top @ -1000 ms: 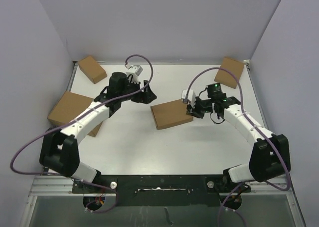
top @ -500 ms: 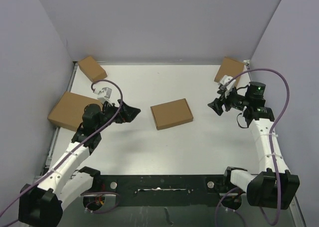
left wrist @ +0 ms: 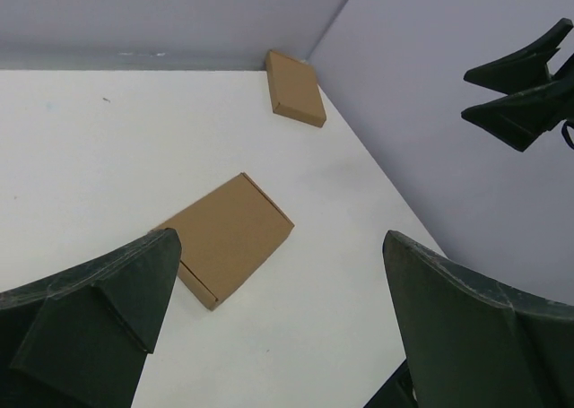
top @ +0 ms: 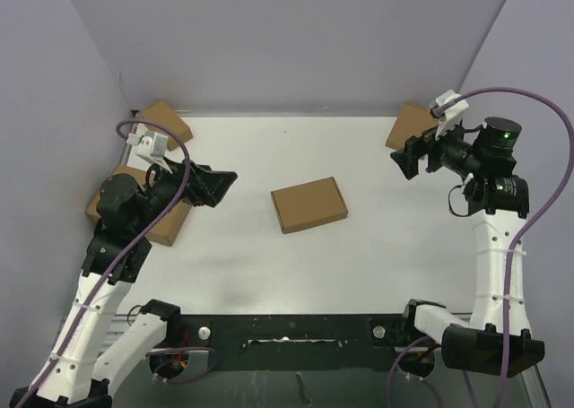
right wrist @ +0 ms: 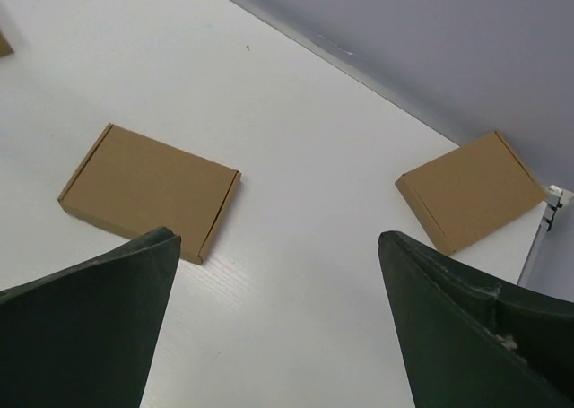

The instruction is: Fold the paper box

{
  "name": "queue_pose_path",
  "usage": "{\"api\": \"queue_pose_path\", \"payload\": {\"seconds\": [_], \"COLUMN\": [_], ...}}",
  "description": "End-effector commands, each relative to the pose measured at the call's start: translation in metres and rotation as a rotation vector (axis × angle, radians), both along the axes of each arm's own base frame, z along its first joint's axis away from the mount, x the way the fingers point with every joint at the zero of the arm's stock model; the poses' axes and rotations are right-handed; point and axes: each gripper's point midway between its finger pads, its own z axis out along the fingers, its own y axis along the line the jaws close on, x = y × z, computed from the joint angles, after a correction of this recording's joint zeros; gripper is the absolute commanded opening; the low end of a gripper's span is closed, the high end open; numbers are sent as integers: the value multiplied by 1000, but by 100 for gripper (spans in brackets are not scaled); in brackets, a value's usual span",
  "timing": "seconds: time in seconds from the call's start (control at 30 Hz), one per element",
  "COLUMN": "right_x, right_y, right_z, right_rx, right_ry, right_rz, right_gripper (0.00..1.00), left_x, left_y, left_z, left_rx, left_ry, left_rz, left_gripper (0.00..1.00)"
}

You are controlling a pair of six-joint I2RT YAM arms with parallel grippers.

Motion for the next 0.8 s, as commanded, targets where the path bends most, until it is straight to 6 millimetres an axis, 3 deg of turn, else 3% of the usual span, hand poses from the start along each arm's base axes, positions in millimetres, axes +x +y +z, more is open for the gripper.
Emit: {"api": "queue_pose_path", "payload": {"seconds": [0.0, 0.13, 0.37, 0.77], "right_x": [-16, -28, -42, -50], "right_y": [-4, 1, 2, -1], "right_z": [41, 72, 109, 126], "right_rx": [101, 104, 200, 240], "right_ry": [27, -8, -12, -21], "right_rz": [-121, -102, -165, -188], "right_gripper": [98, 98, 98, 98], "left_x": [-4, -3, -6, -6], "left_y": [5, 6, 6, 5], "left_z": [20, 41, 59, 64], "left_rx": [84, 117, 134, 123], "left_ry": [-11, -24, -31, -7], "left_rz": [-7, -11, -20, -22], "left_gripper": [98, 98, 98, 98]}}
